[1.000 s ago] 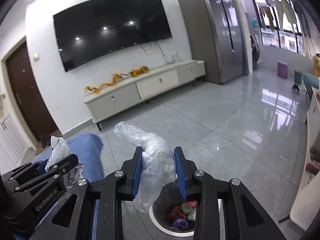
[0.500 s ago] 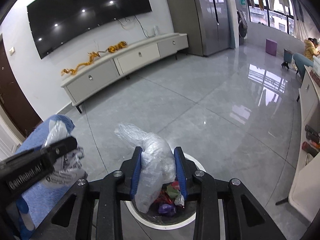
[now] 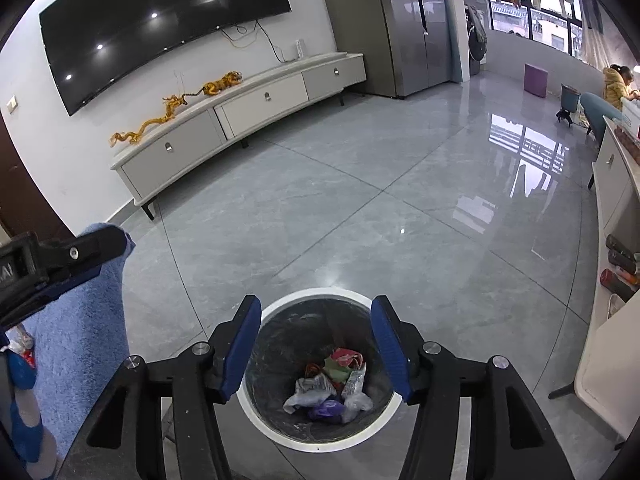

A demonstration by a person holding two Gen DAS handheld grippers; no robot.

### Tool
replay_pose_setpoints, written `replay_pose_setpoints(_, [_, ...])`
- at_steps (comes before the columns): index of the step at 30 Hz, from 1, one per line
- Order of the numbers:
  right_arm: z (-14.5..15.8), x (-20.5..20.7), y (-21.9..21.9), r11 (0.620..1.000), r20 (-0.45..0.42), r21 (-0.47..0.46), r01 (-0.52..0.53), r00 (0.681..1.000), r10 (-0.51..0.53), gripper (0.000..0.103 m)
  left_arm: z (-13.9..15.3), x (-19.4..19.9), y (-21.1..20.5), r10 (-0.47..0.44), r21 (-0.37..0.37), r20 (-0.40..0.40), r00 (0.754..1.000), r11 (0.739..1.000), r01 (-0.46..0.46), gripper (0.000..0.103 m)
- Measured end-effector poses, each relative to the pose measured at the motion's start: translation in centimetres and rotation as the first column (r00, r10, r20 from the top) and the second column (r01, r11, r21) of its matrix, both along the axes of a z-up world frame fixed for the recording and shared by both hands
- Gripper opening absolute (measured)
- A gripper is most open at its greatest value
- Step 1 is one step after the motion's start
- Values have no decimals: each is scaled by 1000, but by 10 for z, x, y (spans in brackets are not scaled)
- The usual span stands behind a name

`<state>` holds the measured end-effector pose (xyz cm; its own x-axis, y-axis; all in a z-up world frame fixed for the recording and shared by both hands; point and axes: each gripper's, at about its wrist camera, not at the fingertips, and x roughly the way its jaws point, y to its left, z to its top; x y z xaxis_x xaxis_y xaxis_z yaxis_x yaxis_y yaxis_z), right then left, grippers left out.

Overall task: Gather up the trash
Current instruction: 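Carry both bags over the metal bin and open both grippers to drop them, then move both grippers back over the last wrappers on the rug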

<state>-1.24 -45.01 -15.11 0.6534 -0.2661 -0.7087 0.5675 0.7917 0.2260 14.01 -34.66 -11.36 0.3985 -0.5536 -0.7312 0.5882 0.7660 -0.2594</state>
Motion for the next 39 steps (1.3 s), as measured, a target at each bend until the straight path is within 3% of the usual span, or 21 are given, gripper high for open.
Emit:
replay_pose_setpoints(6, [29,-11,10,999,54,-39,-3,999,5,57,22,-13,23,41,0,63,997,999,-41,53])
replay_pose_setpoints(12, [76,-35,31,993,146,-119,4,989,13,59,57,-31,60,86,-35,134,987,996,-82,53])
replay_pose_setpoints(22, [169,-86,94,963,321,-269,-27,940,116,62,133,-78,139,192,-125,290,938,979,-162,54])
replay_pose_setpoints(24, [181,-93,111,952,338,-304,-46,929,152,62,146,-88,158,217,-150,314,924,973,-178,59])
replay_pose_setpoints(31, [212,-101,173,915,373,-382,-128,885,279,65,185,-118,250,359,-239,389,849,929,-283,67])
replay_pose_setpoints(39, [227,-90,239,870,389,-415,-267,812,435,65,205,-129,375,554,-260,442,705,832,-490,68])
